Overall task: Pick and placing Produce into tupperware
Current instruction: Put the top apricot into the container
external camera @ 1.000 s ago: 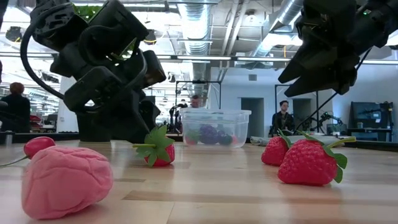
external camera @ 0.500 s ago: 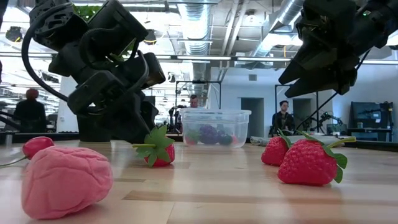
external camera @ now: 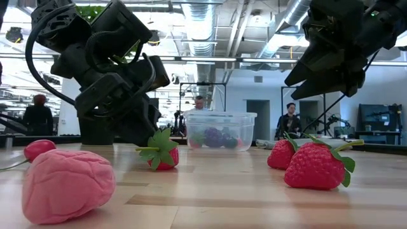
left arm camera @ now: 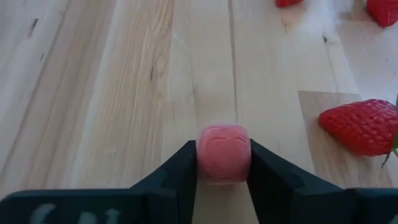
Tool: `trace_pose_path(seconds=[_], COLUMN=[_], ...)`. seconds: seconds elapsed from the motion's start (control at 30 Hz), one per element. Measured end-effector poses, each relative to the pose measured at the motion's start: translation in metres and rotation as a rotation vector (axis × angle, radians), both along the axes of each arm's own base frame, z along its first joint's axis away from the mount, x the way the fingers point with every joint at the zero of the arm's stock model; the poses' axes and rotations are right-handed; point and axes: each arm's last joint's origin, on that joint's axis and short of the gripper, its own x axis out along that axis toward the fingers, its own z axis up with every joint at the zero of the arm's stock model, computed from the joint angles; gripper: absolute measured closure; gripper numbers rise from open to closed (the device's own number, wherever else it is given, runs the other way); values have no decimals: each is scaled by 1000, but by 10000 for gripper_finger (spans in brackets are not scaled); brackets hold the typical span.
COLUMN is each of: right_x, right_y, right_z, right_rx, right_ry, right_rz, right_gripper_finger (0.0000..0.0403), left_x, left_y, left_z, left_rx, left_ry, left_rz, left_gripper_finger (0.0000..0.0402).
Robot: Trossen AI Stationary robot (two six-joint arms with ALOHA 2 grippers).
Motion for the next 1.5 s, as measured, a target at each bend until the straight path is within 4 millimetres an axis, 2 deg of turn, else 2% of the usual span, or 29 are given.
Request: trace_pose_path(seconds=[0.33, 0.67, 1.17, 1.5], right_x=[0, 0, 0, -1], right_y=[1, 1, 1, 0], right_z=[1, 1, 1, 0], right_rx=[6, 8, 8, -1], right_ry=[-6, -5, -5, 10], right_rz=[3, 5, 6, 5], right_gripper_finger=[182, 182, 182, 182], left_x=[6, 30, 60, 80], left_y=[-1, 9, 73, 123], left_z=[7, 29, 60, 102], left_rx=[-48, -48, 19, 92], left_ry=[-82, -175, -165, -170], left_rz=[14, 45, 203, 224], left_gripper_finger=[290, 290, 290, 290])
